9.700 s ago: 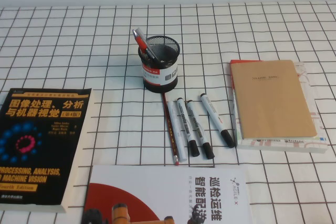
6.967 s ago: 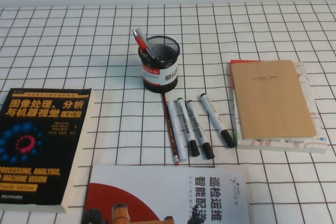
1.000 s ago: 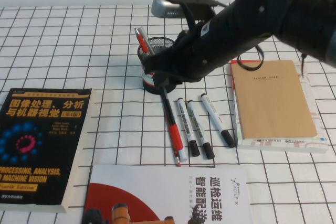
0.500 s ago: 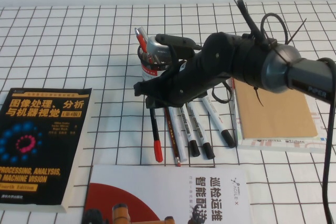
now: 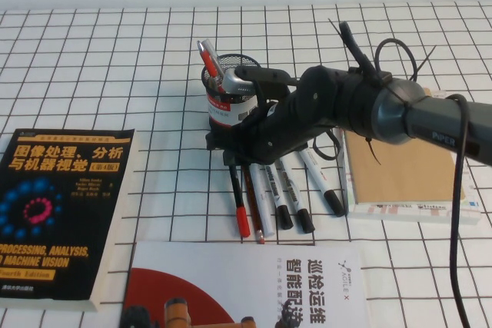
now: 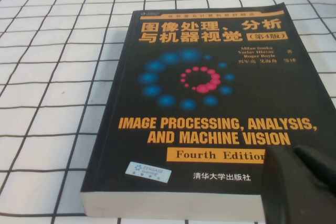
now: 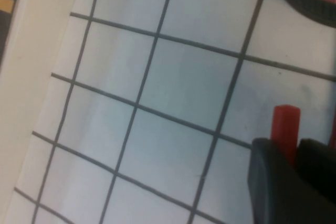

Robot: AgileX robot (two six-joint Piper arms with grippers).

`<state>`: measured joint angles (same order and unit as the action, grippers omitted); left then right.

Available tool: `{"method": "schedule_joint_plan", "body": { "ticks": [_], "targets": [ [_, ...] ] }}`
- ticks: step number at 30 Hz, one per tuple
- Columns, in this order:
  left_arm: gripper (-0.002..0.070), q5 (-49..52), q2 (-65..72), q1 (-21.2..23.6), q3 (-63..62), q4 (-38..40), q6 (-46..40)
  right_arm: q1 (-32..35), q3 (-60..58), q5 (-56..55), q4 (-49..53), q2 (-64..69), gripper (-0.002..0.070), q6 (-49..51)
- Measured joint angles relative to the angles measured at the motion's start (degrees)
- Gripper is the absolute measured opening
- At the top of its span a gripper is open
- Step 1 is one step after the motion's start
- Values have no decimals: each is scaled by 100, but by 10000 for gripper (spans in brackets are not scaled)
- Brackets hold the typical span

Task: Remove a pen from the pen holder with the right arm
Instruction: 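Take a marker out of the pen holder and lay it on the table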

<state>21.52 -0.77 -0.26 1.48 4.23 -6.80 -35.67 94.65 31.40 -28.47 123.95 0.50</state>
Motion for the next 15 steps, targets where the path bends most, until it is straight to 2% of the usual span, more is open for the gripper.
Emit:
{"method": "schedule_joint_plan", "body": {
  "ticks": [8,15],
  "targets": [
    [-4,0,0,0,0,0,0,-1,0,-133,0,36,67,-12],
    [-4,0,0,0,0,0,0,-1,0,-167,0,46,190,-50]
  ]
}}
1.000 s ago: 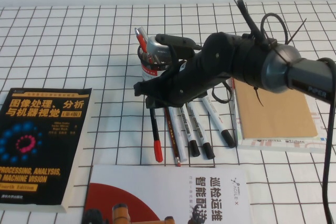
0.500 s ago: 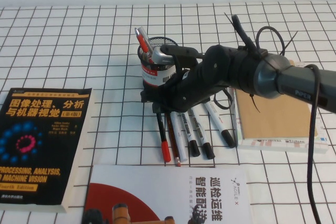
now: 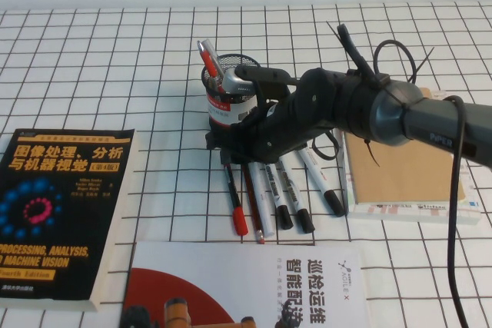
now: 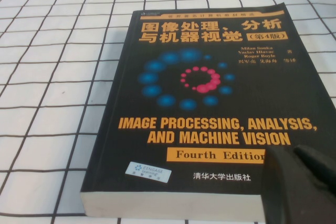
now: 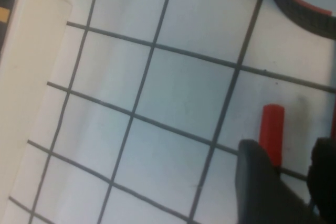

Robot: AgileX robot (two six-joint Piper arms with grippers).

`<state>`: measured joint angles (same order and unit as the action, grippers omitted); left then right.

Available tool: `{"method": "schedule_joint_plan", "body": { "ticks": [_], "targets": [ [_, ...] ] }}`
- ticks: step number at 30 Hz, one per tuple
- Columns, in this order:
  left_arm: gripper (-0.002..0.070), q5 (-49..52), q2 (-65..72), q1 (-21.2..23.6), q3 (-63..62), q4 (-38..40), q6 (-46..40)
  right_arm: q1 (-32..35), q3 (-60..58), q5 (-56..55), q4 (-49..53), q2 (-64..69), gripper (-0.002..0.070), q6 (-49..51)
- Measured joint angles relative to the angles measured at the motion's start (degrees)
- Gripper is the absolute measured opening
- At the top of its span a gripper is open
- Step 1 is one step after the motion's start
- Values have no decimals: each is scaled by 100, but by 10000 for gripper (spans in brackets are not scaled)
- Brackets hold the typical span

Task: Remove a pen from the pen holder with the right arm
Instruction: 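Take a marker out of the pen holder and lay it on the table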

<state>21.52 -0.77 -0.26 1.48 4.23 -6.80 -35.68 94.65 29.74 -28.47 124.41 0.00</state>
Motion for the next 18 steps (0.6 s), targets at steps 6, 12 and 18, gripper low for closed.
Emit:
{"method": "schedule_joint_plan", "body": {
  "ticks": [6,12,18],
  "targets": [
    [-4,0,0,0,0,0,0,0,0,0,154,-112,216,0],
    [-4,0,0,0,0,0,0,-179,-397,5,861,-1150,169,38],
    [-4,0,0,0,0,0,0,-354,-1701,-56,1265,-2823,11,0]
  ]
}}
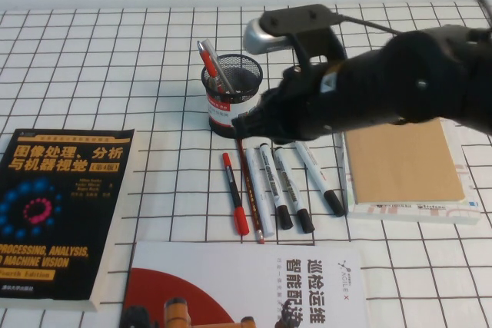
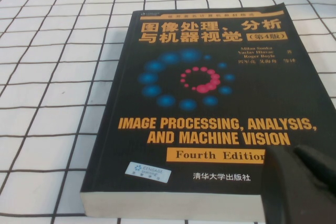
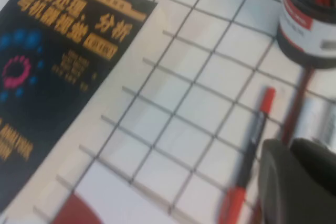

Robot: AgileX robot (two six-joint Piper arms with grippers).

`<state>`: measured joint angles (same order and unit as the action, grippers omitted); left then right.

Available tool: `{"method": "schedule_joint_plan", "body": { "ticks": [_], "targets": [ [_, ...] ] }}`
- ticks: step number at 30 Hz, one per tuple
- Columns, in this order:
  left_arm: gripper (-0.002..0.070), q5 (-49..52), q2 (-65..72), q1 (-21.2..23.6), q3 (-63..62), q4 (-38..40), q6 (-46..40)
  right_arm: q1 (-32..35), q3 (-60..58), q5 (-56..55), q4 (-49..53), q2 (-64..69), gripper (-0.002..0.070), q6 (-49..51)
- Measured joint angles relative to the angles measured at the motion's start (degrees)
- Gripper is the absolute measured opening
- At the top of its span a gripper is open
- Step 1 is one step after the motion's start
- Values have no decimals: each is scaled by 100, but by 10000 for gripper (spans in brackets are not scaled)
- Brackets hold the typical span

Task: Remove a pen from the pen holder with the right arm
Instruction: 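Take a marker out of the pen holder and lay it on the table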

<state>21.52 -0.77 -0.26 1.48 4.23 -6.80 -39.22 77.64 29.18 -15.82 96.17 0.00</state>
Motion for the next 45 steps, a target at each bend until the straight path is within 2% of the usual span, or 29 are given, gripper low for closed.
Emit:
{"method": "schedule_joint_plan", "body": {
  "ticks": [9,14,20,26,29,33,40,45],
  "targets": [
    [-4,0,0,0,0,0,0,0,-1646,513,431,-2439,-14,0],
    [-5,0,0,0,0,0,0,0,-2146,1256,490,-3409,-14,0],
    [-5,0,0,0,0,0,0,0,-2186,2351,652,-3822,-14,0],
    [-4,0,0,0,0,0,0,0,-2333,2506,983,-3834,-15,0],
    [-4,0,0,0,0,0,0,0,-2713,2041,1206,-3918,-15,0],
    [-4,0,0,0,0,0,0,204,-3630,863,1582,-4374,-15,0],
    [-4,0,0,0,0,0,0,1708,-6080,-1699,1684,-5798,-15,0],
    [-4,0,0,0,0,0,0,2826,-7372,-2442,1685,-7124,-15,0]
  ]
}}
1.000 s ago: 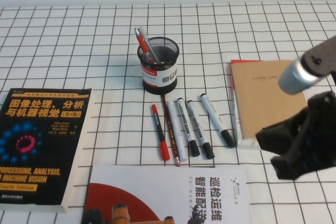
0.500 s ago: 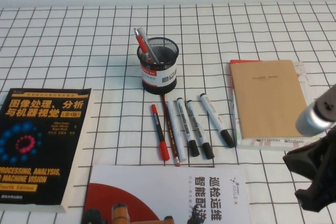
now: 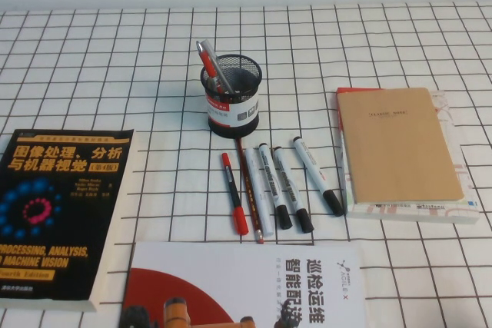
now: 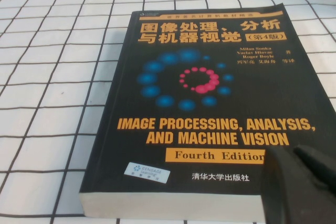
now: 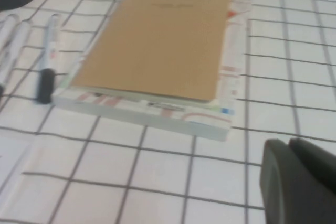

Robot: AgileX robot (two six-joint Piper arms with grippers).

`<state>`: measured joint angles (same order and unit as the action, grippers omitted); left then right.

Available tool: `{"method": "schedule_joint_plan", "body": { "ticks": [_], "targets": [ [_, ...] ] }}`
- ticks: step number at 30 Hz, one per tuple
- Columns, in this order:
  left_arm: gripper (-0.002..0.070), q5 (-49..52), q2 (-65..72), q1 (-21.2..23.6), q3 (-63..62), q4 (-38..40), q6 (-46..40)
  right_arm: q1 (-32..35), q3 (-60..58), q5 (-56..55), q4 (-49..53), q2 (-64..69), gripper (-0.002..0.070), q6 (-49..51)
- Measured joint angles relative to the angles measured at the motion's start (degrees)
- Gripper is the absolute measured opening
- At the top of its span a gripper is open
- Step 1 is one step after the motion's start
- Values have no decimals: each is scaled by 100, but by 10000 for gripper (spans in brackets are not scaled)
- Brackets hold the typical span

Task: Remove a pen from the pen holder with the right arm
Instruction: 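Take a marker out of the pen holder and lay it on the table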

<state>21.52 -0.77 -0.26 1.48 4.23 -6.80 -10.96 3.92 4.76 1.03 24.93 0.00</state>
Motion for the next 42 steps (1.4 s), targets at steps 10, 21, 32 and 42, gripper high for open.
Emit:
{"method": "schedule_joint_plan", "body": {
  "ticks": [10,21,32,42],
  "targets": [
    [-4,0,0,0,0,0,0,849,-529,117,21,-1831,-15,0],
    [-4,0,0,0,0,0,0,862,-533,1436,21,-2537,-15,0],
    [-4,0,0,0,0,0,0,876,-533,1526,-1,-2537,-15,0],
    [-5,0,0,0,0,0,0,876,-542,1526,-1,-2537,-16,0]
  ]
}}
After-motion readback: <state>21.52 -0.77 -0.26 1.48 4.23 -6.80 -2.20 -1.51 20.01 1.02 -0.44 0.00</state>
